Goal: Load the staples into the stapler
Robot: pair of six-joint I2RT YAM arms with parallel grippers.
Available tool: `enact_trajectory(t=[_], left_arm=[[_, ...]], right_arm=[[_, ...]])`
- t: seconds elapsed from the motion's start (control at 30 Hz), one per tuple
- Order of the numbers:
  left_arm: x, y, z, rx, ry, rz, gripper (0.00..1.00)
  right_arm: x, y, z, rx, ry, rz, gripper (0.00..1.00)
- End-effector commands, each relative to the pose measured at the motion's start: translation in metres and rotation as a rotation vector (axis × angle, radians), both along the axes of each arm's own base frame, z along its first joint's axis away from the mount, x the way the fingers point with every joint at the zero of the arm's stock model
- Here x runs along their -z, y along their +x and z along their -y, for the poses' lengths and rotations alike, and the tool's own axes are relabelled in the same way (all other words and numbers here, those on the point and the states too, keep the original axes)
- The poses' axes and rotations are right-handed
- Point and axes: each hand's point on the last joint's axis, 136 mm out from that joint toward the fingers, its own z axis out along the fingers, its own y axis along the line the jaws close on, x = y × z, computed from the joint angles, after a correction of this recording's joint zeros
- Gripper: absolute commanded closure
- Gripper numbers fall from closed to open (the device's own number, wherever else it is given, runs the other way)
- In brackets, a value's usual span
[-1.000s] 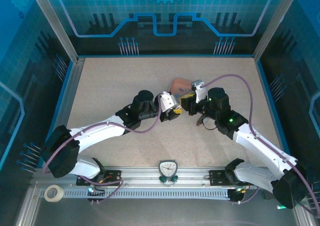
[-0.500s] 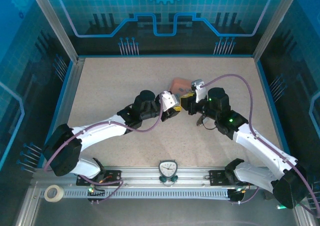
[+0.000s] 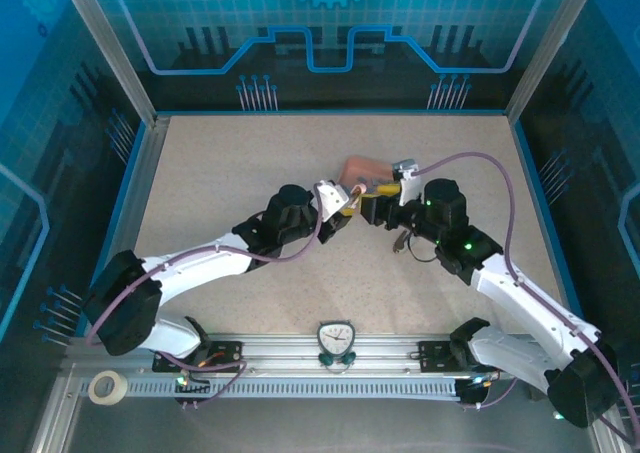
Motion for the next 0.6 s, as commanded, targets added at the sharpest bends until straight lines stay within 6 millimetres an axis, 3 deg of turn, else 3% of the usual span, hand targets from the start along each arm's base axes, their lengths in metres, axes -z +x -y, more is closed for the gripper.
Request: enact_trajectory(t=[0.0, 0.23, 0.43, 0.57], left_arm=[[0.018, 0.013, -0.037, -0.199, -0.059, -0.099, 0.79], [0.073, 0.033, -0.091, -0.517, -0.122, -0.267, 0.78], [0.117, 0.034, -0.116, -0.697, -0.109, -0.384, 0.78], [0.139, 0.032, -0.123, -0.738, -0.115, -0.419, 0.78]], right_arm=[[0.004, 0.001, 0.008, 0.026, 0.052, -0.033, 0.38], [0.020, 0.003, 0.009, 0.031, 0.055, -0.084, 0.38], [0.029, 0.005, 0.007, 0.030, 0.051, -0.110, 0.39], [0.031, 0.006, 0.005, 0.024, 0.051, -0.118, 0.40]])
